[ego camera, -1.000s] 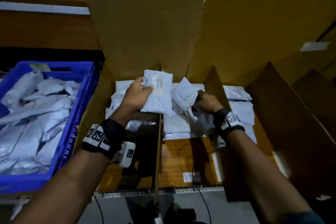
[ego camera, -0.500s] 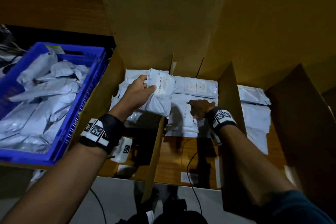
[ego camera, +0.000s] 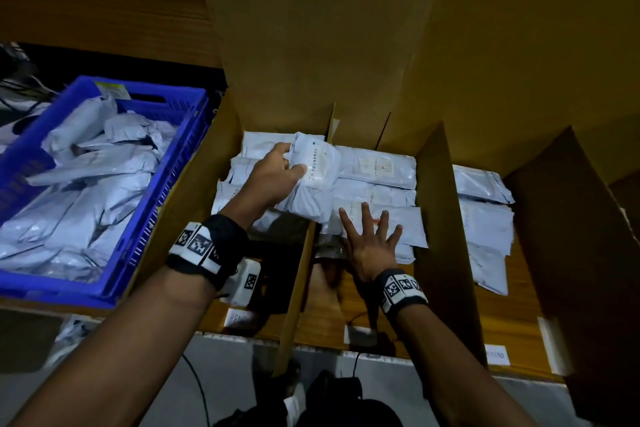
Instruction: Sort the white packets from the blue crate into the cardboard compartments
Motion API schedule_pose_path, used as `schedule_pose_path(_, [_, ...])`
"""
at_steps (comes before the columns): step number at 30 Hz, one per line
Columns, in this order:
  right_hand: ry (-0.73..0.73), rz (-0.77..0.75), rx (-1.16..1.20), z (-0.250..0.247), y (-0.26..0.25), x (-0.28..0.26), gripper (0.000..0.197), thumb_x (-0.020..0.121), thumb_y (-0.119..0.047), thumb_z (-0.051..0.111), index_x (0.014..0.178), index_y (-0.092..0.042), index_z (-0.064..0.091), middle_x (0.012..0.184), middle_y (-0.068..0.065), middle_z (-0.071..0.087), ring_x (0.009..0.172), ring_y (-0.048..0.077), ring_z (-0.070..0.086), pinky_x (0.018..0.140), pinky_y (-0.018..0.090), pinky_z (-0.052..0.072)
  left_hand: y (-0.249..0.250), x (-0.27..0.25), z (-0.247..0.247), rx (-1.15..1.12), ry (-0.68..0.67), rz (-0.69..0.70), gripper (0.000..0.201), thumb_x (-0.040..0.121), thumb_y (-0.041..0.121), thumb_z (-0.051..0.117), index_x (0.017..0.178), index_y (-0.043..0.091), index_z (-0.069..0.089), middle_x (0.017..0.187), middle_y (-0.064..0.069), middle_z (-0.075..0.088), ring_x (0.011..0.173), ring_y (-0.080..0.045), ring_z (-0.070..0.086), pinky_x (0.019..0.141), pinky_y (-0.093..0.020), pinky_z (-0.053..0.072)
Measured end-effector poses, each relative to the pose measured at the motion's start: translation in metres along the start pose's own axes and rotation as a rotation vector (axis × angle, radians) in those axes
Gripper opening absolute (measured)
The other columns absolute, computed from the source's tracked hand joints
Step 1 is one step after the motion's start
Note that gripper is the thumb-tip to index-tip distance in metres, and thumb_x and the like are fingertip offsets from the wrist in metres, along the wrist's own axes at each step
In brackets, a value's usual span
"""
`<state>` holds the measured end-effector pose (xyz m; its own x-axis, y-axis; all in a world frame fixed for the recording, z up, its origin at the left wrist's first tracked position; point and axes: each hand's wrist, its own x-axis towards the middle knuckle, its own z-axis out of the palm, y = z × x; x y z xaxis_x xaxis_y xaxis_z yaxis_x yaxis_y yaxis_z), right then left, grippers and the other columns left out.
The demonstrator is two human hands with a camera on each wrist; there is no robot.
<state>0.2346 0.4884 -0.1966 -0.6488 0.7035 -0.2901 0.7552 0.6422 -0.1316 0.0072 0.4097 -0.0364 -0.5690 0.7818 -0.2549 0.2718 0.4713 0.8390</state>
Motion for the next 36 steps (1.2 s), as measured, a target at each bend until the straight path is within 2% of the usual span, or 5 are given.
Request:
schedule_pose_path(14, [-0.063,0.004,0.059,0.006,-0.004,-0.010,0.067,0.113,-0.047,0.024,0.158,-0.052,-0.025,0.171,0.003,-0.033,0.154,0.053,-0.026,0.118,0.079,-0.009,-0.001,-0.012,-0.001,0.039,0.001,0.039,0.056,0.104,0.031,0.063,0.154,0.018,0.042,0.125,-0.011,0.066,0.117,-0.031,0.064,0.092,-0.038,0.051])
schedule_pose_path(21, [0.383,-0.029,0.644,-0.076,-0.007,-0.028,0.058,0.110,-0.042,0.040,0.163,-0.017,0.031,0.161,0.015,0.039,0.144,0.033,0.043,0.118,0.048,0.041,0.014,-0.020,-0.001,-0.181,-0.085,0.087,0.042,0.105,0.026,0.065,0.145,0.023,0.051,0.122,-0.003,0.075,0.102,-0.020,0.074,0.076,-0.033,0.061])
schedule_pose_path(27, [0.435,-0.109,0.989,-0.153,-0.031,-0.048,0.090,0.090,-0.057,0.077,0.158,-0.027,0.028,0.151,-0.004,0.054,0.128,0.015,0.061,0.090,0.028,0.061,0.032,-0.020,0.018,-0.265,-0.128,0.103,0.030,0.100,0.018,0.073,0.124,0.020,0.055,0.118,-0.003,0.077,0.102,-0.019,0.077,0.088,-0.047,0.065])
schedule_pose_path(31, [0.415,-0.083,0.774,-0.150,-0.029,-0.028,0.121,0.067,-0.071,0.082,0.160,-0.024,0.020,0.147,0.004,0.053,0.133,0.023,0.054,0.101,0.044,0.056,0.041,-0.025,0.034,-0.393,-0.194,0.109,0.036,0.099,0.009,0.073,0.128,0.011,0.053,0.117,-0.010,0.077,0.098,-0.022,0.078,0.068,-0.032,0.063])
schedule_pose_path(36, [0.402,0.037,0.508,-0.158,0.005,0.006,0.092,0.078,-0.032,0.089,0.149,-0.016,0.033,0.139,0.012,0.051,0.124,0.035,0.057,0.097,0.055,0.056,0.027,-0.018,0.037,0.116,-0.070,0.301,0.041,0.101,0.026,0.071,0.138,0.018,0.055,0.132,-0.001,0.068,0.121,-0.018,0.064,0.098,-0.031,0.052])
